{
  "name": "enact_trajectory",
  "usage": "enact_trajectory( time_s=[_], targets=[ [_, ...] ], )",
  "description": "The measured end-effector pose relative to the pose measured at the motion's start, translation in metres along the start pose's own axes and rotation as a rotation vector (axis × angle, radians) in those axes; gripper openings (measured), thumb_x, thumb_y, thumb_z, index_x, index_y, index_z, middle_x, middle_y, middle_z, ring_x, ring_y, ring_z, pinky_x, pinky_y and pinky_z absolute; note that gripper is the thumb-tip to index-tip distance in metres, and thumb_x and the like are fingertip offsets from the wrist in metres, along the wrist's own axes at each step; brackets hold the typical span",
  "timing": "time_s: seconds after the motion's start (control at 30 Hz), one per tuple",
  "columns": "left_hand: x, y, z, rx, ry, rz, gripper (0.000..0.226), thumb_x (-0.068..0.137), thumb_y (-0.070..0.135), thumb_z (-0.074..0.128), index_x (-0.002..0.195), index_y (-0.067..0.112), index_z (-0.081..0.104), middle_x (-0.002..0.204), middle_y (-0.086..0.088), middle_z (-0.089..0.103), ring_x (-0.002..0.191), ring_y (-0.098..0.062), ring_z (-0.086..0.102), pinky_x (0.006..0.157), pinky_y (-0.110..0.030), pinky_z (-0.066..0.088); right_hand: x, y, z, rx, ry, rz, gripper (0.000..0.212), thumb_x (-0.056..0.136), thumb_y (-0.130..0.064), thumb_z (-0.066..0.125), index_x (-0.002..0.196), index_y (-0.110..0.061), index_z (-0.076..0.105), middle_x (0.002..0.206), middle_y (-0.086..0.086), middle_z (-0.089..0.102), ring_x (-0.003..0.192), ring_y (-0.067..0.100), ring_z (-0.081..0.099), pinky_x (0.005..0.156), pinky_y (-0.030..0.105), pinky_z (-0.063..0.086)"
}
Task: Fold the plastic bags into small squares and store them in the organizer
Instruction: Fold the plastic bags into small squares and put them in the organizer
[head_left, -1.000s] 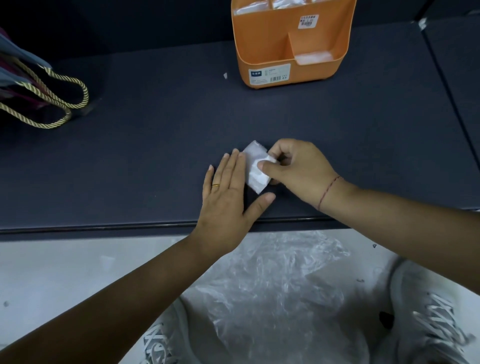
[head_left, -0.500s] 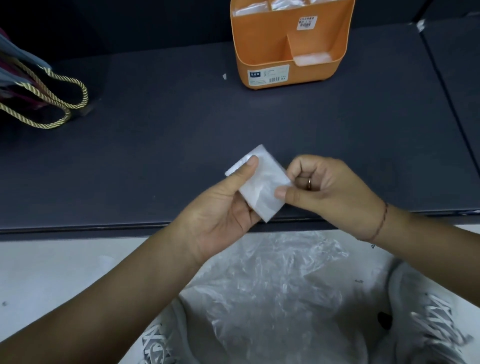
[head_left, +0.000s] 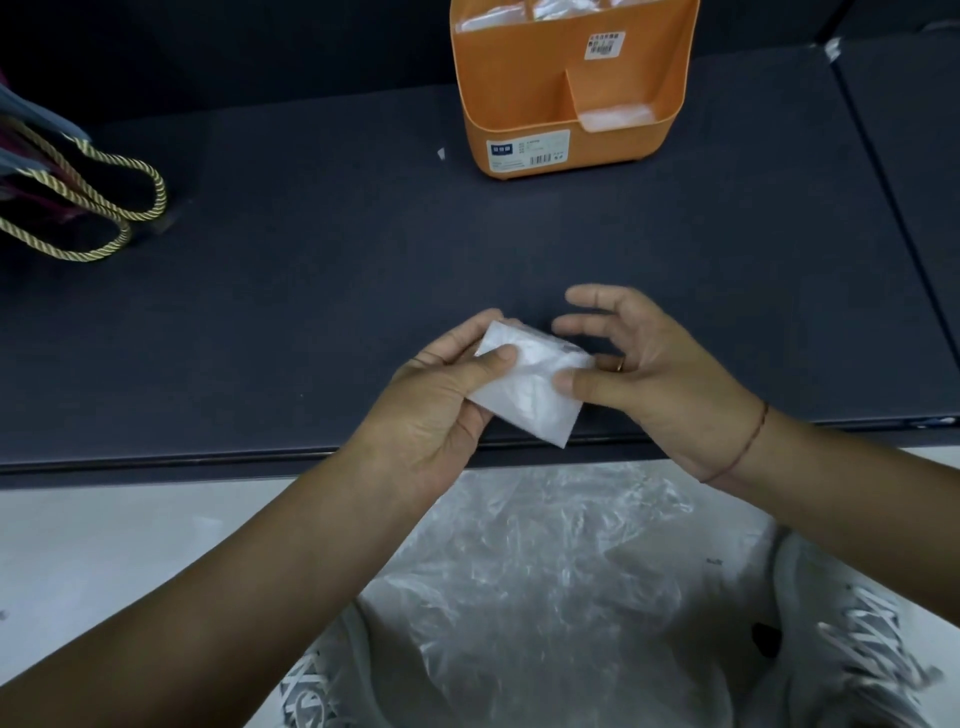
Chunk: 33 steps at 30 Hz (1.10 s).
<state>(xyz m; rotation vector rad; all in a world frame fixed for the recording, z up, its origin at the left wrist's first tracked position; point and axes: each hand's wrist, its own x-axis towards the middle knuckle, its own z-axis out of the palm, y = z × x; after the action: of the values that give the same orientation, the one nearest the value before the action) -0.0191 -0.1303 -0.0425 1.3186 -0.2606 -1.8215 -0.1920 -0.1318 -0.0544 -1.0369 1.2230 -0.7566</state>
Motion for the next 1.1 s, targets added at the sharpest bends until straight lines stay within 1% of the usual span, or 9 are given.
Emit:
enact_trajectory(
  time_s=[0.23,0.43,0.57,0.63,0.7,0.77,0.83,0.93,1.1],
  targets=[
    [-0.001,-0.001,-0.001,0.261,-0.041,-0.031,0.03,0.081,0.015,0.068,0.11,0.007,0.07,0.104,-0.008,0.075,0.096,-0.018,0.072,0.08,-0.026,0.059,0.006,-0.005,-0.003,-0.093,0.036,-0.017,0.036,0.083,0.001,0.069,0.11,-0.022,0.061,0.093,0.002,0.074,0.089,0.022,0.067,0.089,0.03,0.052],
    [0.006,-0.001,0.008,0.241,-0.013,0.03,0.015,0.084,0.014,0.07,0.098,0.009,0.073,0.097,-0.007,0.076,0.088,-0.016,0.073,0.074,-0.023,0.058,0.004,-0.01,-0.004,0.386,-0.1,0.255,0.047,0.071,-0.022,0.067,0.116,-0.008,0.066,0.109,0.009,0.072,0.102,0.021,0.069,0.083,0.03,0.058],
    [0.014,0.001,0.021,0.274,0.001,0.106,0.006,0.085,0.012,0.069,0.089,0.01,0.074,0.086,-0.005,0.076,0.078,-0.013,0.072,0.068,-0.022,0.057,0.011,-0.014,-0.017,0.484,0.04,0.3,0.032,0.069,-0.02,0.066,0.099,-0.009,0.071,0.097,0.007,0.075,0.084,0.015,0.072,0.067,0.027,0.06],
    [0.026,0.008,0.027,0.375,0.052,0.23,0.005,0.087,0.01,0.07,0.086,0.013,0.074,0.082,-0.001,0.076,0.075,-0.01,0.069,0.07,-0.019,0.055,0.017,-0.018,-0.03,0.464,0.159,0.275,0.027,0.071,-0.019,0.067,0.096,-0.009,0.071,0.092,0.005,0.075,0.08,0.014,0.072,0.065,0.026,0.06],
    [0.045,0.02,0.031,0.617,0.114,0.522,0.009,0.089,0.011,0.07,0.086,0.019,0.074,0.083,0.007,0.074,0.078,-0.001,0.066,0.074,-0.013,0.05,0.021,-0.021,-0.044,0.435,0.271,0.256,0.013,0.08,-0.015,0.067,0.091,-0.01,0.07,0.082,0.002,0.075,0.073,0.012,0.071,0.06,0.024,0.059],
    [0.068,0.038,0.036,0.963,0.125,0.894,0.011,0.094,0.017,0.065,0.101,0.018,0.073,0.104,0.01,0.07,0.097,0.003,0.061,0.088,-0.008,0.042,0.022,-0.022,-0.058,0.411,0.356,0.247,0.004,0.086,-0.012,0.065,0.087,-0.011,0.068,0.075,-0.001,0.074,0.067,0.01,0.07,0.056,0.022,0.057],
    [0.094,0.054,0.041,1.282,0.103,1.121,0.032,0.097,0.027,0.057,0.126,0.013,0.064,0.13,0.001,0.061,0.124,-0.011,0.05,0.108,-0.021,0.033,0.021,-0.02,-0.066,0.401,0.399,0.254,0.002,0.087,-0.012,0.065,0.086,-0.011,0.067,0.072,-0.002,0.073,0.063,0.009,0.069,0.053,0.021,0.056],
    [0.125,0.069,0.049,1.48,0.107,1.134,0.042,0.1,0.029,0.051,0.136,0.008,0.056,0.139,-0.01,0.056,0.136,-0.027,0.043,0.115,-0.039,0.025,0.016,-0.012,-0.07,0.387,0.405,0.282,0.003,0.086,-0.012,0.066,0.085,-0.011,0.068,0.073,0.0,0.073,0.062,0.009,0.069,0.051,0.021,0.054],
    [0.135,0.069,0.047,1.372,0.144,1.226,0.03,0.095,0.029,0.057,0.115,0.012,0.072,0.107,-0.004,0.072,0.105,-0.025,0.06,0.103,-0.049,0.041,0.011,-0.005,-0.068,0.358,0.381,0.304,0.005,0.086,-0.013,0.067,0.089,-0.01,0.07,0.078,0.001,0.073,0.065,0.01,0.069,0.051,0.02,0.054]
  ],
)
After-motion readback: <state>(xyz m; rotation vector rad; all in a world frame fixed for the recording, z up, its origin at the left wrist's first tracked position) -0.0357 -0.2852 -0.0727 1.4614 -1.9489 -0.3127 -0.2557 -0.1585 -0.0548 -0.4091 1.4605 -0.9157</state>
